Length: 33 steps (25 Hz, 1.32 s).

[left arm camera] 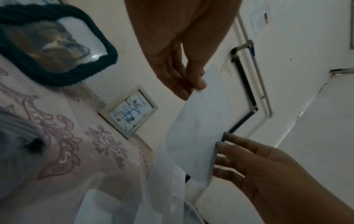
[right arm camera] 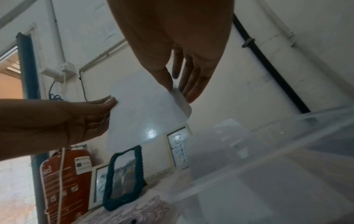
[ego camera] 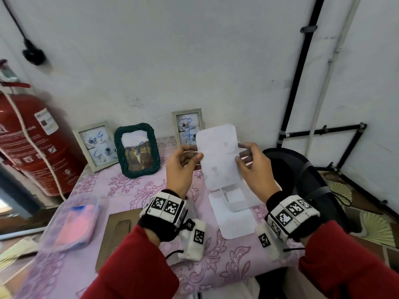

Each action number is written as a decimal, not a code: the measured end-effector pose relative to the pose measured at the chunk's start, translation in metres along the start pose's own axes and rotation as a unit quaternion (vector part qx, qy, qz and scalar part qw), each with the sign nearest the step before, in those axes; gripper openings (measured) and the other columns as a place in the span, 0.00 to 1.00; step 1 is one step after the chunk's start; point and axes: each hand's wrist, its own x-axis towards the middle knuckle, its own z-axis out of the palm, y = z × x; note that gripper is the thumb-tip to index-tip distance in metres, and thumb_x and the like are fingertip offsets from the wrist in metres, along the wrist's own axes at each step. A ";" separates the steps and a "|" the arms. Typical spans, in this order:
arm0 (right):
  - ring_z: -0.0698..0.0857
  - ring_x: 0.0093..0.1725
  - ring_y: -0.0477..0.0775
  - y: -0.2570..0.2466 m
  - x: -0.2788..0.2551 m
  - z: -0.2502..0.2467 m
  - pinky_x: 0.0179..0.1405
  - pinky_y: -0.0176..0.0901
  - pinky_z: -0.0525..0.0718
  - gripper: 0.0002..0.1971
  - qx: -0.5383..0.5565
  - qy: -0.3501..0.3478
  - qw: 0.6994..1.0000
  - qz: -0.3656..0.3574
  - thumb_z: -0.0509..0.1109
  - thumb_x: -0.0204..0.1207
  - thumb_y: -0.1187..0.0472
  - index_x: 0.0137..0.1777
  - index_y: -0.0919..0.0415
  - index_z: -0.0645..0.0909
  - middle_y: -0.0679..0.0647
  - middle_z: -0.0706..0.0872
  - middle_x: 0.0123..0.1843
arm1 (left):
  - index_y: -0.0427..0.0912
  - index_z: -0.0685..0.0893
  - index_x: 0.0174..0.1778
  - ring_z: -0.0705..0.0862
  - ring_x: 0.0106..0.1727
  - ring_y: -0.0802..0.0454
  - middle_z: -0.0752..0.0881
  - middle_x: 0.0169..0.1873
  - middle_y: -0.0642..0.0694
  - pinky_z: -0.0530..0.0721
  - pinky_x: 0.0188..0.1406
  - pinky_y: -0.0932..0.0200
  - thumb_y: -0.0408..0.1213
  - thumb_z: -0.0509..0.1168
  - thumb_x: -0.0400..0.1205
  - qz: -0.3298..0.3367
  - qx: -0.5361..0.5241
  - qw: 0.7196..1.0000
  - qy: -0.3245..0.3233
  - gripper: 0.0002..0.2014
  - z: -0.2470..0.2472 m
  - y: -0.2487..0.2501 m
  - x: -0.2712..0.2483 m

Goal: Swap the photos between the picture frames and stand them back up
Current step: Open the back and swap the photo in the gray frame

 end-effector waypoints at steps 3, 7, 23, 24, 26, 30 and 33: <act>0.79 0.31 0.34 -0.014 -0.010 0.019 0.29 0.21 0.76 0.14 0.020 -0.019 1.000 0.001 0.67 0.76 0.69 0.60 0.55 0.76 0.44 0.79 0.37 | 0.41 0.82 0.52 0.86 0.43 0.51 0.87 0.40 0.45 0.88 0.40 0.58 0.27 0.67 0.79 0.014 0.026 0.999 0.022 0.09 -0.024 0.005 -0.005; 0.79 0.33 0.41 -0.028 -0.024 0.045 0.38 0.36 0.82 0.14 0.068 -0.044 0.996 0.027 0.66 0.77 0.71 0.59 0.57 0.75 0.49 0.79 0.38 | 0.55 0.76 0.64 0.85 0.45 0.53 0.83 0.46 0.49 0.90 0.43 0.55 0.29 0.66 0.80 -0.008 0.089 0.995 -0.047 0.20 -0.063 0.011 -0.020; 0.75 0.34 0.39 -0.003 -0.086 0.096 0.36 0.25 0.73 0.18 -0.063 -0.269 0.956 0.096 0.68 0.76 0.69 0.66 0.63 0.78 0.42 0.76 0.36 | 0.32 0.77 0.68 0.80 0.29 0.67 0.80 0.33 0.51 0.79 0.32 0.79 0.23 0.69 0.76 -0.150 0.192 0.969 -0.040 0.23 -0.146 -0.049 -0.084; 0.76 0.34 0.38 0.000 -0.088 0.094 0.34 0.23 0.74 0.18 -0.067 -0.282 0.952 0.098 0.69 0.76 0.68 0.66 0.63 0.78 0.42 0.77 0.36 | 0.32 0.78 0.67 0.80 0.27 0.70 0.80 0.34 0.50 0.78 0.32 0.80 0.23 0.69 0.76 -0.151 0.203 0.967 -0.039 0.22 -0.147 -0.051 -0.087; 0.76 0.34 0.37 0.002 -0.090 0.092 0.34 0.19 0.75 0.17 -0.074 -0.302 0.946 0.093 0.70 0.76 0.67 0.65 0.63 0.79 0.43 0.78 0.34 | 0.32 0.80 0.65 0.80 0.31 0.68 0.82 0.37 0.46 0.79 0.36 0.76 0.24 0.70 0.75 -0.151 0.225 0.962 -0.040 0.21 -0.148 -0.054 -0.090; 0.75 0.34 0.37 0.004 -0.091 0.092 0.35 0.16 0.74 0.18 -0.087 -0.326 0.937 0.091 0.70 0.75 0.67 0.65 0.64 0.78 0.46 0.77 0.35 | 0.36 0.82 0.65 0.79 0.48 0.47 0.84 0.45 0.38 0.82 0.56 0.51 0.30 0.72 0.75 -0.142 0.298 0.943 -0.047 0.21 -0.151 -0.057 -0.094; 0.75 0.36 0.38 0.005 -0.092 0.092 0.36 0.17 0.74 0.20 -0.100 -0.346 0.929 0.083 0.72 0.74 0.66 0.67 0.63 0.77 0.49 0.78 0.39 | 0.36 0.81 0.65 0.79 0.53 0.45 0.82 0.44 0.40 0.81 0.61 0.50 0.32 0.73 0.75 -0.150 0.311 0.937 -0.047 0.22 -0.154 -0.057 -0.097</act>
